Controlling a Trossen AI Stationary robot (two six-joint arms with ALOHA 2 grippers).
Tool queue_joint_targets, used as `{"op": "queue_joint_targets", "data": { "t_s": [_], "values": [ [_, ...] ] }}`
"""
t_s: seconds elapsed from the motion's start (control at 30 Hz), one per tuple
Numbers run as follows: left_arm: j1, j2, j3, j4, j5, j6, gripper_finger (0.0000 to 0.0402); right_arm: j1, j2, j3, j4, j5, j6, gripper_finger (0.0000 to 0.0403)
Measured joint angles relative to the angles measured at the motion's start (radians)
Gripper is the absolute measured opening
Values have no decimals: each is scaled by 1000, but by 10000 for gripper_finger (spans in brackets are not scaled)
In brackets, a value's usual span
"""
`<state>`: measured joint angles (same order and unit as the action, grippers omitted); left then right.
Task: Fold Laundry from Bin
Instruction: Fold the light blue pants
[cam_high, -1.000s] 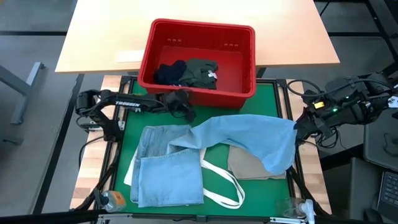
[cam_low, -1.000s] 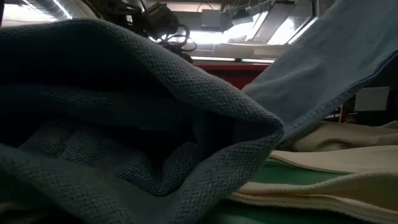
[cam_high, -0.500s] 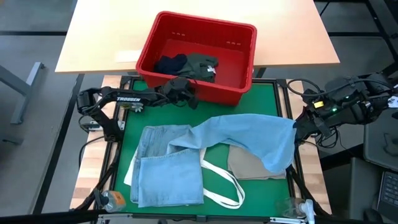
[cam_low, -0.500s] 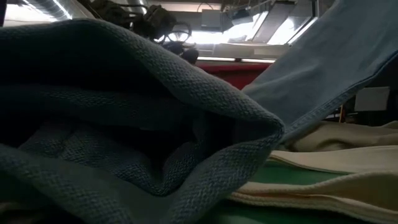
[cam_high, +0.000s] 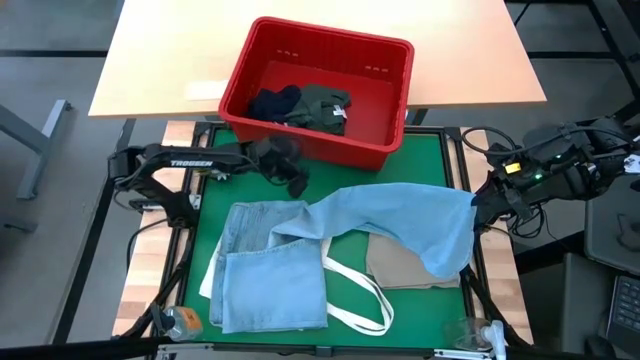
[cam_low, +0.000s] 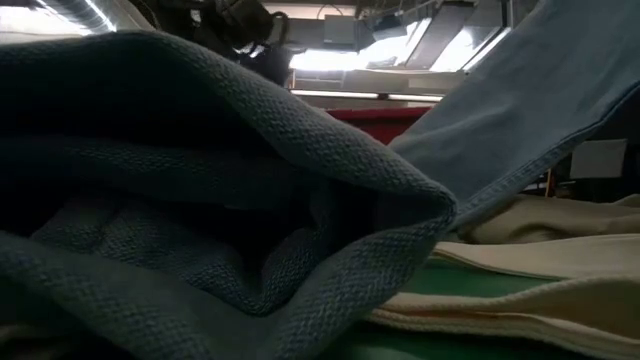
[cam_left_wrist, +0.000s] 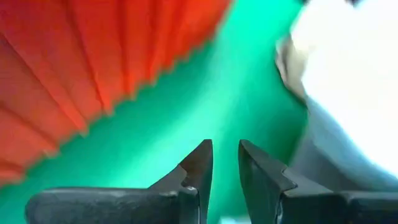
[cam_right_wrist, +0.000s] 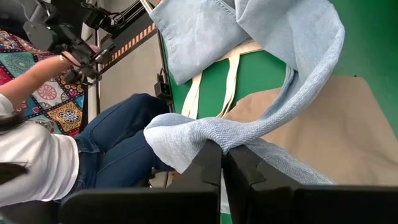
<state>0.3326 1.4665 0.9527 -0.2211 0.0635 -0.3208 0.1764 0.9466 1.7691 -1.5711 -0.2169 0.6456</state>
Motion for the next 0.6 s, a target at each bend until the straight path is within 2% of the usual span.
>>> {"op": "queue_joint_targets", "data": {
  "t_s": [0.1, 0.23, 0.5, 0.6],
  "values": [
    [-28, -28, 0, -136, 38, -11, 73, 0, 0, 0, 0, 0, 0, 3],
    [-94, -23, 0, -274, 41, -17, 73, 0, 0, 0, 0, 0, 0, 3],
    [-242, 111, 0, -299, -8, -17, 73, 0, 0, 0, 0, 0, 0, 3],
    [-274, 188, -1, -300, -67, -17, 73, 0, 0, 0, 0, 0, 0, 3]
  ]
}}
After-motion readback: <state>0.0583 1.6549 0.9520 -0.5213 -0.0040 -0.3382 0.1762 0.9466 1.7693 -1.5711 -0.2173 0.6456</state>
